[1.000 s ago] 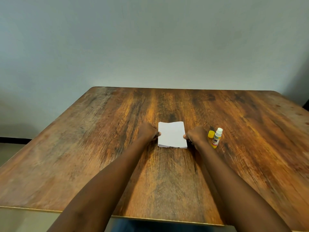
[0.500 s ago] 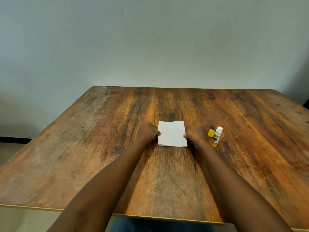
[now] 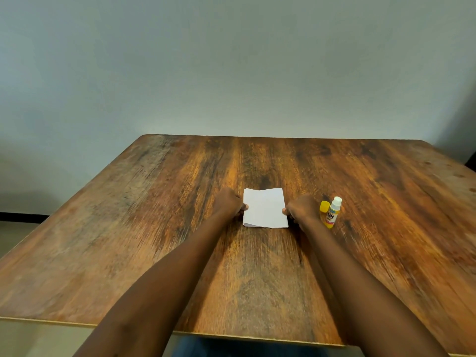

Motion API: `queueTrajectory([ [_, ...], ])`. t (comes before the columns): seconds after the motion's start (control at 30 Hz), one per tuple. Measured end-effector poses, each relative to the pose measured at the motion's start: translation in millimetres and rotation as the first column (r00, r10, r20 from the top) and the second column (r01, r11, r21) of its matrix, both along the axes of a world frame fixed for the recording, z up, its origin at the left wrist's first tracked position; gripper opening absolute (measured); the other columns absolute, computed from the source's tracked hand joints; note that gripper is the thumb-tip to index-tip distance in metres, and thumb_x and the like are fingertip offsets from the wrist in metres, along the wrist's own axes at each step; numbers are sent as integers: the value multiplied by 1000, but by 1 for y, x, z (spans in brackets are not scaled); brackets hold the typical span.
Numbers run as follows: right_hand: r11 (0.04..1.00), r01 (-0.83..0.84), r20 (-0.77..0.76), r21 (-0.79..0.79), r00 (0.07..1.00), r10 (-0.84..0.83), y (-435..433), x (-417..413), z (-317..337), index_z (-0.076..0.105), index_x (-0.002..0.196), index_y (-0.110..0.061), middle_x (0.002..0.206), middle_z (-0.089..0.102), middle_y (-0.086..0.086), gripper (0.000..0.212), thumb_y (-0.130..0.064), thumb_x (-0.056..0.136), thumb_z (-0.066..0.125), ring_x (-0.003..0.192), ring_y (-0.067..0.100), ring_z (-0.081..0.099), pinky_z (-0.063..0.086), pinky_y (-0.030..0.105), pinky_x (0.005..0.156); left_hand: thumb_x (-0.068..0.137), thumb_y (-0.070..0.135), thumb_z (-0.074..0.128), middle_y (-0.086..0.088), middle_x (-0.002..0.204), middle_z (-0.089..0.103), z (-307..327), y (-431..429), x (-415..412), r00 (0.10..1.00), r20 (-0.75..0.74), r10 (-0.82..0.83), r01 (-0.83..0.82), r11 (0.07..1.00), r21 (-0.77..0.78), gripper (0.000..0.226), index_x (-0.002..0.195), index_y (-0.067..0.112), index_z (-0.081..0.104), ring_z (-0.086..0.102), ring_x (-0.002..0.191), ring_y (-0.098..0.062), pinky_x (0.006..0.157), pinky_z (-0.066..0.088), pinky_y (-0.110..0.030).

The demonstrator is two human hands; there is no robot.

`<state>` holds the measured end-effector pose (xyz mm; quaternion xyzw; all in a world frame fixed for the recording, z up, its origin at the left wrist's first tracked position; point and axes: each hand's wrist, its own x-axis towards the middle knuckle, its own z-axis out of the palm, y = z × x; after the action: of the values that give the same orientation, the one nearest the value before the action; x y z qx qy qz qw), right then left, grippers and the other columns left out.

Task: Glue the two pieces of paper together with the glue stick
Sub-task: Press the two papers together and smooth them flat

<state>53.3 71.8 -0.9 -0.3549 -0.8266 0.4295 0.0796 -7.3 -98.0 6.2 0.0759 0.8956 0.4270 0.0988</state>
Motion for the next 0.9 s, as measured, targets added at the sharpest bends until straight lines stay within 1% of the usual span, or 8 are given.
queueTrajectory([
  [0.2, 1000, -4, 10, 5, 1000, 4, -1, 1, 1, 66, 91, 5, 100, 68, 19, 21, -9, 76, 74, 87, 30, 66, 52, 35, 71, 82, 6, 68, -21, 93, 71, -1, -1, -1, 1000, -5, -8, 8, 1000, 2, 19, 96, -7, 69, 58, 56, -10, 63, 52, -25],
  [0.27, 1000, 0, 6, 8, 1000, 0, -1, 1, 1, 66, 91, 5, 100, 68, 19, 22, -8, 76, 74, 87, 31, 66, 52, 36, 71, 82, 6, 68, -21, 93, 71, -2, -1, -1, 1000, -2, -7, 7, 1000, 1, 18, 95, -7, 70, 59, 56, -11, 66, 55, -30],
  [0.33, 1000, 1, -1, 9, 1000, -1, -1, 1, 1, 65, 89, 5, 100, 68, 19, 20, -8, 76, 74, 86, 30, 66, 52, 35, 71, 82, 6, 68, -21, 93, 71, -3, 0, -2, 1000, 5, -10, 10, 1000, -1, 18, 94, -7, 70, 60, 58, -13, 74, 57, -35],
  [0.5, 1000, -2, 2, 19, 1000, 2, -1, 1, 0, 65, 90, 5, 101, 68, 19, 20, -9, 78, 72, 88, 31, 66, 53, 37, 75, 82, 7, 68, -20, 95, 71, -4, 1, 0, 1000, 2, -16, 16, 1000, -7, 21, 99, -5, 69, 66, 73, -20, 79, 56, -37],
  [0.57, 1000, 0, 1, 28, 1000, 0, -1, 1, 1, 65, 88, 4, 99, 69, 19, 18, -9, 78, 72, 86, 31, 66, 53, 37, 73, 82, 7, 68, -19, 95, 71, -4, 1, 1, 1000, 1, -16, 16, 1000, -3, 21, 100, -5, 69, 66, 75, -21, 78, 56, -36],
  [0.7, 1000, 0, 11, 26, 1000, 0, -3, 2, 2, 65, 87, 3, 98, 69, 18, 18, -9, 77, 73, 83, 29, 66, 48, 30, 60, 83, 6, 67, -20, 98, 71, -2, 1, 3, 1000, -6, -22, 22, 1000, 0, 24, 103, -5, 68, 69, 82, -26, 80, 56, -38],
  [0.83, 999, -3, 20, 44, 1000, 2, -5, 2, 3, 65, 84, 3, 97, 69, 18, 17, -9, 76, 73, 83, 30, 66, 49, 31, 63, 83, 5, 66, -20, 100, 70, -3, 1, 4, 1000, -17, -16, 16, 1000, 0, 26, 106, -5, 67, 67, 79, -23, 78, 56, -34],
  [0.9, 998, -1, 19, 61, 1000, -1, -6, 3, 4, 64, 83, 3, 96, 69, 18, 16, -9, 76, 74, 82, 30, 66, 48, 29, 60, 83, 5, 66, -20, 98, 71, -2, 1, 5, 1000, -20, -16, 16, 1000, -2, 24, 105, -5, 68, 66, 77, -22, 77, 56, -34],
])
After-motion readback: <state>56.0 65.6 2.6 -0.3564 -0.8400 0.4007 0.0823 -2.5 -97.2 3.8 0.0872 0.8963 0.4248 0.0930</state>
